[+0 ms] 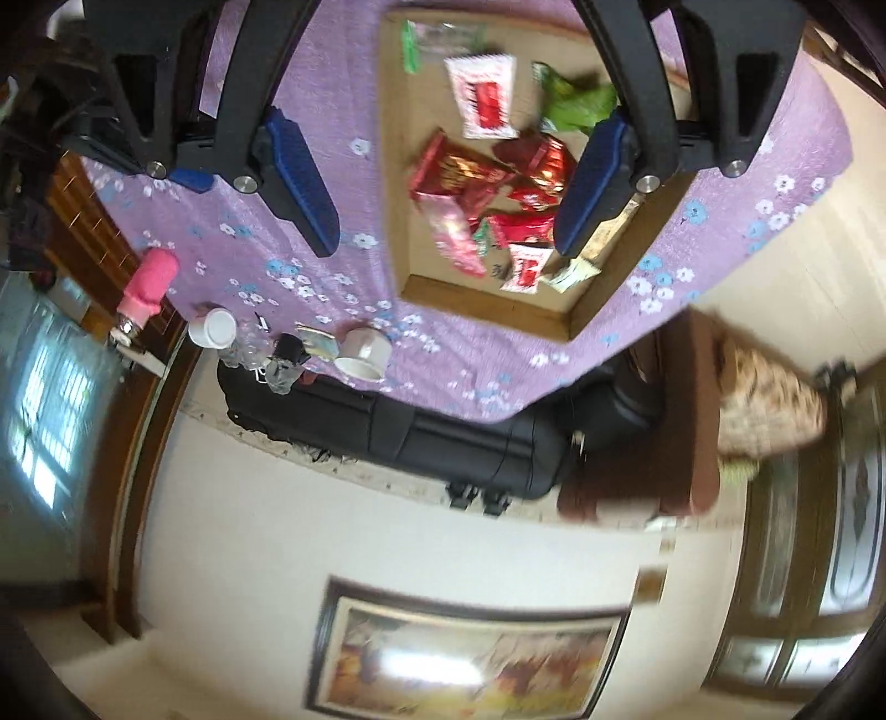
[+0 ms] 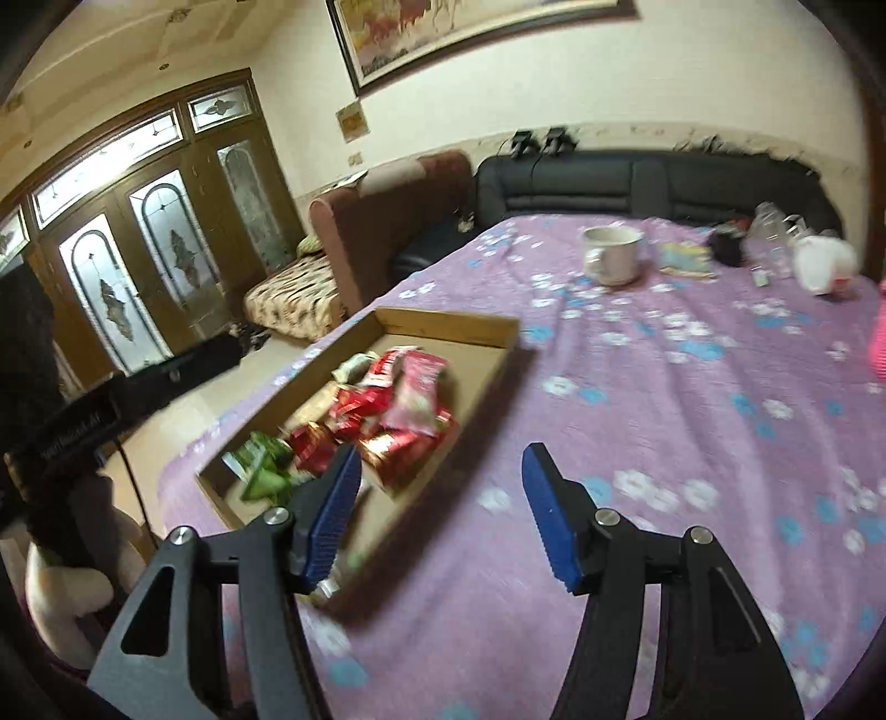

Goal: Organize snacks

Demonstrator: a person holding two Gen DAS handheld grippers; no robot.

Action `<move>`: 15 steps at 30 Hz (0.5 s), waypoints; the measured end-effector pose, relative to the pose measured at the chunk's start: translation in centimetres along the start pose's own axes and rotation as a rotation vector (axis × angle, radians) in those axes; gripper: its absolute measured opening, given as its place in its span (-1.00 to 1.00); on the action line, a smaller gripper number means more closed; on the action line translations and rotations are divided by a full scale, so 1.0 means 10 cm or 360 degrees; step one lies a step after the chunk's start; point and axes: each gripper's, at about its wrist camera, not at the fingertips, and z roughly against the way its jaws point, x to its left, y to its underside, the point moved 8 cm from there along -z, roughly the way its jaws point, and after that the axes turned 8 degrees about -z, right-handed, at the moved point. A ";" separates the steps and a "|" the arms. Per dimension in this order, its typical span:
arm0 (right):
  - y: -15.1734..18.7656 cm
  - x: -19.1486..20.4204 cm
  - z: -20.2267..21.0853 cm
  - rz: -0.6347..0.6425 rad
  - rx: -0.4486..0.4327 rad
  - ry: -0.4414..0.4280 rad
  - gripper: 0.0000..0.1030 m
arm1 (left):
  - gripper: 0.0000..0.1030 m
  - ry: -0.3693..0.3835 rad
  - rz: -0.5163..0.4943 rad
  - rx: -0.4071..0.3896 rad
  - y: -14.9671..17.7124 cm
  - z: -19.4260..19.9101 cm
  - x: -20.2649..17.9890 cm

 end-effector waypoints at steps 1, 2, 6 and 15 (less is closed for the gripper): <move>0.02 -0.05 0.09 0.0012 -0.0030 0.0035 0.26 | 0.55 -0.0008 -0.0025 -0.0015 0.00 0.03 -0.07; 0.05 -0.09 0.19 0.0022 -0.0064 0.0070 0.29 | 0.56 -0.0015 -0.0057 -0.0034 0.00 0.08 -0.16; 0.14 -0.20 0.45 0.0051 -0.0140 0.0130 0.41 | 0.59 -0.0029 -0.0196 -0.0054 0.01 0.18 -0.50; 0.28 -0.35 0.56 0.0034 -0.0125 0.0143 0.50 | 0.59 -0.0074 -0.0249 0.0143 0.20 0.09 -0.79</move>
